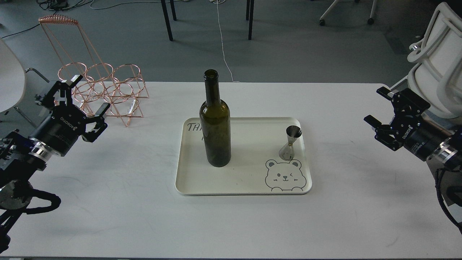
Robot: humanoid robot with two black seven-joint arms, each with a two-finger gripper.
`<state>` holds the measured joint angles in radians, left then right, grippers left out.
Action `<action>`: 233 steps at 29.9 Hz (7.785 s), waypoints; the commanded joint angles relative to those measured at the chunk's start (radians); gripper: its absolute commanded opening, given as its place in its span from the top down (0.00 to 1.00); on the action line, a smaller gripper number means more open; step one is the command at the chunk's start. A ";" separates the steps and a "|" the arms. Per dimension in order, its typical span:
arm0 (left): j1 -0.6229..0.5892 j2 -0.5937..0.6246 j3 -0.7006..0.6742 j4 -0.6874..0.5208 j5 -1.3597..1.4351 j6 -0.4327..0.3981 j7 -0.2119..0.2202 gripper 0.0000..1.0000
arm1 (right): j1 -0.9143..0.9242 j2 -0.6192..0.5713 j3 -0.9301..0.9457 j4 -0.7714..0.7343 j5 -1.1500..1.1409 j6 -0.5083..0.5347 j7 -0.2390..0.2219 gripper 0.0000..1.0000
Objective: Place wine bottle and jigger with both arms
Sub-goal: 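Move the right gripper toward the steel jigger on the tray, then grasp the steel jigger with the right gripper and lift it, then carry the jigger off the tray and set it on the table, then reach the left gripper to the neck of the green wine bottle, then close the left gripper on the bottle neck and lift it, then carry the bottle with the left gripper over the copper wine rack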
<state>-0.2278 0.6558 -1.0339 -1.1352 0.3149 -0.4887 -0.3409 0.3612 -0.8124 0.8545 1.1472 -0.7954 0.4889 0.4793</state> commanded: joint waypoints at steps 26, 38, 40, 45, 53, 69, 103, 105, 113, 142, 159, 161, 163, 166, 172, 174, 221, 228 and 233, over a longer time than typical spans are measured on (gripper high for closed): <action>0.001 0.004 -0.009 -0.017 0.003 0.000 -0.061 0.02 | 0.117 0.324 -0.264 -0.184 -1.386 -0.863 0.009 0.02; 0.001 0.002 -0.014 -0.018 0.003 0.000 -0.061 0.02 | 0.171 0.463 -0.324 -0.322 -1.386 -0.920 0.009 0.47; 0.001 0.004 -0.014 -0.017 0.001 0.000 -0.061 0.02 | 0.171 0.463 -0.324 -0.323 -1.386 -0.921 0.009 0.62; 0.001 0.004 -0.015 -0.018 0.003 0.000 -0.061 0.02 | 0.179 0.458 -0.324 -0.322 -1.386 -0.923 0.009 0.77; 0.001 0.002 -0.015 -0.018 0.003 0.000 -0.061 0.02 | 0.177 0.421 -0.308 -0.290 -1.386 -0.978 0.009 0.81; -0.001 0.004 -0.015 -0.032 0.004 0.000 -0.061 0.02 | 0.088 0.226 -0.143 -0.332 -1.230 -0.978 0.009 0.81; -0.002 0.004 -0.012 -0.052 0.024 0.000 -0.060 0.02 | 0.030 0.257 -0.190 -0.471 -1.171 -0.978 0.009 0.69; -0.002 0.004 -0.012 -0.052 0.024 0.000 -0.060 0.02 | 0.030 0.257 -0.190 -0.469 -1.171 -0.978 0.009 0.60; -0.010 0.004 -0.011 -0.052 0.038 0.000 -0.060 0.02 | 0.024 0.239 -0.192 -0.448 -1.171 -0.978 0.009 0.16; -0.039 0.071 -0.064 -0.251 0.637 0.000 -0.148 0.02 | 0.232 -0.281 -0.433 0.375 0.351 -0.648 0.009 0.07; -0.289 0.091 0.026 -0.503 1.664 0.102 -0.148 0.02 | 0.308 -0.010 -0.384 0.023 0.871 -0.279 0.009 0.06; -0.352 0.074 0.101 -0.488 1.711 0.113 -0.148 0.02 | 0.305 -0.007 -0.384 0.025 0.871 -0.279 0.009 0.06; -0.390 0.047 0.152 -0.454 1.745 0.128 -0.148 0.02 | 0.301 -0.007 -0.385 0.022 0.871 -0.279 0.009 0.06; -0.423 0.004 0.167 -0.413 1.754 0.134 -0.148 0.02 | 0.298 -0.008 -0.393 0.020 0.871 -0.279 0.009 0.06; -0.443 -0.059 0.189 -0.363 1.751 0.134 -0.148 0.02 | 0.289 -0.010 -0.394 0.022 0.869 -0.282 0.009 0.06; -0.443 -0.064 0.190 -0.362 1.747 0.133 -0.148 0.02 | 0.289 -0.011 -0.394 0.019 0.868 -0.282 0.009 0.06; -0.525 -0.153 0.275 -0.287 1.744 0.185 -0.148 0.76 | 0.289 -0.007 -0.400 0.013 0.866 -0.282 0.009 0.06; -0.584 -0.110 0.264 -0.288 1.727 0.188 -0.148 0.91 | 0.289 -0.004 -0.400 0.011 0.866 -0.285 0.009 0.06; -0.700 0.042 0.270 -0.291 1.561 0.180 -0.148 0.91 | 0.289 0.009 -0.399 0.011 0.866 -0.288 0.009 0.06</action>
<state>-0.8595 0.6189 -0.7701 -1.4258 1.9671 -0.3027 -0.4888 0.6504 -0.8085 0.4543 1.1579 0.0705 0.2018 0.4887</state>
